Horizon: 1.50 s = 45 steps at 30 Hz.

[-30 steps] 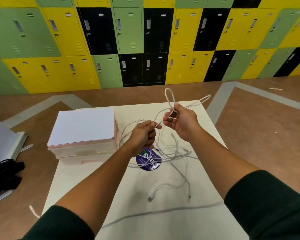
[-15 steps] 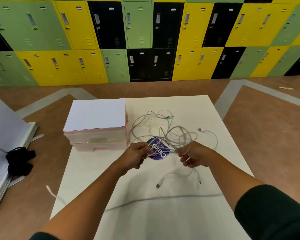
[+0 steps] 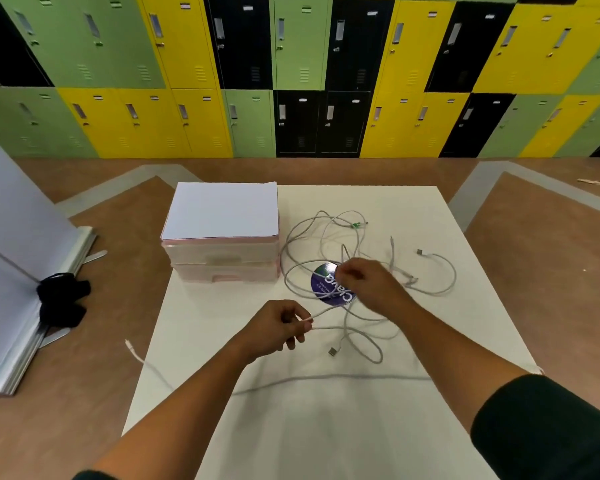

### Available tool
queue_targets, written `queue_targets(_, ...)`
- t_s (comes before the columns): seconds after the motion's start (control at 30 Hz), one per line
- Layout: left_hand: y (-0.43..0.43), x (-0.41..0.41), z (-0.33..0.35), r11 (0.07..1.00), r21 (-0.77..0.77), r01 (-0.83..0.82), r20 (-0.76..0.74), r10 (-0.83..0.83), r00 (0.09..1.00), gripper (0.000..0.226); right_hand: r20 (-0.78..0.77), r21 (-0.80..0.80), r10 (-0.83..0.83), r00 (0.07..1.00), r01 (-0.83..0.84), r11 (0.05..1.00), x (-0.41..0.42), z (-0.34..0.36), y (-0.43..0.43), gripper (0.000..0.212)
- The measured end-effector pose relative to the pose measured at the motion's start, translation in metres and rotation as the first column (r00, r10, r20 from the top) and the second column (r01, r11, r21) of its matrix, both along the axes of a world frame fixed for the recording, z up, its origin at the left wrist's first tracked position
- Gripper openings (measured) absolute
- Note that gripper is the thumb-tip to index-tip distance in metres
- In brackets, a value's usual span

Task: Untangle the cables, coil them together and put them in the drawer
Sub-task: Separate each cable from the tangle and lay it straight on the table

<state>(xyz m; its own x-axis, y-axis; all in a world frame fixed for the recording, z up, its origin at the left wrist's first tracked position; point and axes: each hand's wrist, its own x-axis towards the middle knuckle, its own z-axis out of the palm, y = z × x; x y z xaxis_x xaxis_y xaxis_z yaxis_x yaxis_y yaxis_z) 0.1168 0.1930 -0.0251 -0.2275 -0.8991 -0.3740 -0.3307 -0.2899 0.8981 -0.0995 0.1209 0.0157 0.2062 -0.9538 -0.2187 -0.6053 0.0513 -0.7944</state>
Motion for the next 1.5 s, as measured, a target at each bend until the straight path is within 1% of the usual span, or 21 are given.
queue_targets(0.1,0.001,0.003,0.003,0.997,-0.023,-0.079,-0.046,0.078,0.996,0.012,-0.088,0.158,0.283,0.955,-0.267,0.951,0.031,0.002,0.017,0.022)
queue_targets(0.17,0.0,0.009,0.002,0.991,-0.039,-0.128,-0.041,0.126,0.991,0.016,-0.121,0.207,0.362,0.924,-0.334,0.92,0.042,-0.003,0.024,0.016)
queue_targets(0.27,0.001,0.02,-0.004,0.987,-0.072,-0.143,0.023,0.145,0.989,0.018,-0.119,0.209,0.335,0.935,-0.306,0.929,0.05,-0.006,0.027,0.014)
queue_targets(0.4,0.002,0.027,-0.006,0.979,-0.158,-0.132,0.087,0.147,0.985,0.014,-0.173,0.138,0.33,0.928,-0.309,0.941,0.061,0.0,0.029,0.016)
queue_targets(0.5,0.002,0.038,0.001,0.975,-0.194,-0.106,0.111,0.129,0.985,0.014,-0.158,0.101,0.297,0.942,-0.284,0.954,0.069,0.005,0.024,0.016)
queue_targets(0.6,0.003,0.057,0.005,0.973,-0.216,-0.086,0.154,0.121,0.981,0.004,-0.075,0.139,0.218,0.973,-0.207,0.968,0.072,0.009,0.016,0.016)
queue_targets(0.63,0.004,0.064,0.004,0.972,-0.219,-0.08,0.179,0.12,0.977,0.009,-0.071,0.147,0.191,0.979,-0.179,0.973,0.072,0.009,0.013,0.017)
queue_targets(0.73,0.01,0.083,-0.004,0.978,-0.206,-0.032,0.317,0.098,0.943,0.018,-0.137,0.131,0.134,0.981,-0.117,0.985,0.067,-0.003,0.008,0.019)
queue_targets(0.8,0.017,0.09,-0.009,0.982,-0.187,-0.009,0.349,0.075,0.934,0.017,-0.226,0.089,0.107,0.968,-0.089,0.992,0.061,-0.021,0.007,0.019)
queue_targets(0.9,0.026,0.095,-0.013,0.985,-0.168,0.029,0.381,0.038,0.924,0.03,-0.351,0.047,0.11,0.93,-0.1,0.994,0.053,-0.045,0.008,0.021)
queue_targets(0.97,0.029,0.097,-0.014,0.986,-0.157,0.051,0.425,0.021,0.905,0.029,-0.432,0.033,0.134,0.892,-0.132,0.991,0.053,-0.056,0.011,0.018)
queue_targets(1.0,0.029,0.096,-0.015,0.987,-0.15,0.062,0.435,0.01,0.9,0.028,-0.454,-0.016,0.114,0.884,-0.136,0.991,0.054,-0.06,0.013,0.017)
queue_targets(1.07,0.03,0.097,-0.016,0.988,-0.136,0.066,0.428,-0.002,0.904,0.03,-0.403,-0.182,0.05,0.914,-0.134,0.974,0.061,-0.065,0.017,0.023)
queue_targets(1.1,0.031,0.097,-0.017,0.99,-0.13,0.057,0.419,0.002,0.908,0.033,-0.327,-0.259,0.049,0.944,-0.14,0.956,0.067,-0.063,0.02,0.023)
queue_targets(1.13,0.03,0.096,-0.017,0.991,-0.126,0.047,0.415,0.01,0.91,0.033,-0.246,-0.289,0.089,0.965,-0.161,0.944,0.074,-0.058,0.023,0.021)
queue_targets(1.17,0.029,0.095,-0.016,0.991,-0.131,0.04,0.417,0.018,0.909,0.034,-0.181,-0.266,0.154,0.971,-0.199,0.943,0.082,-0.048,0.028,0.021)
queue_targets(1.2,0.028,0.093,-0.015,0.99,-0.139,0.036,0.427,0.027,0.904,0.034,-0.13,-0.191,0.226,0.966,-0.248,0.95,0.09,-0.037,0.032,0.022)
queue_targets(1.27,0.025,0.088,-0.013,0.987,-0.158,0.016,0.442,0.056,0.895,0.034,-0.05,0.022,0.335,0.941,-0.334,0.942,0.105,-0.02,0.042,0.027)
queue_targets(1.3,0.024,0.085,-0.012,0.986,-0.167,0.002,0.438,0.072,0.896,0.032,-0.047,0.091,0.371,0.927,-0.366,0.926,0.111,-0.018,0.045,0.026)
queue_targets(1.4,0.023,0.08,-0.01,0.976,-0.217,-0.014,0.438,0.11,0.892,0.027,-0.128,0.097,0.439,0.889,-0.43,0.898,0.121,-0.023,0.052,0.025)
queue_targets(1.5,0.026,0.079,-0.011,0.961,-0.271,0.059,0.499,0.088,0.862,0.031,-0.103,0.13,0.42,0.902,-0.406,0.905,0.119,-0.026,0.053,0.022)
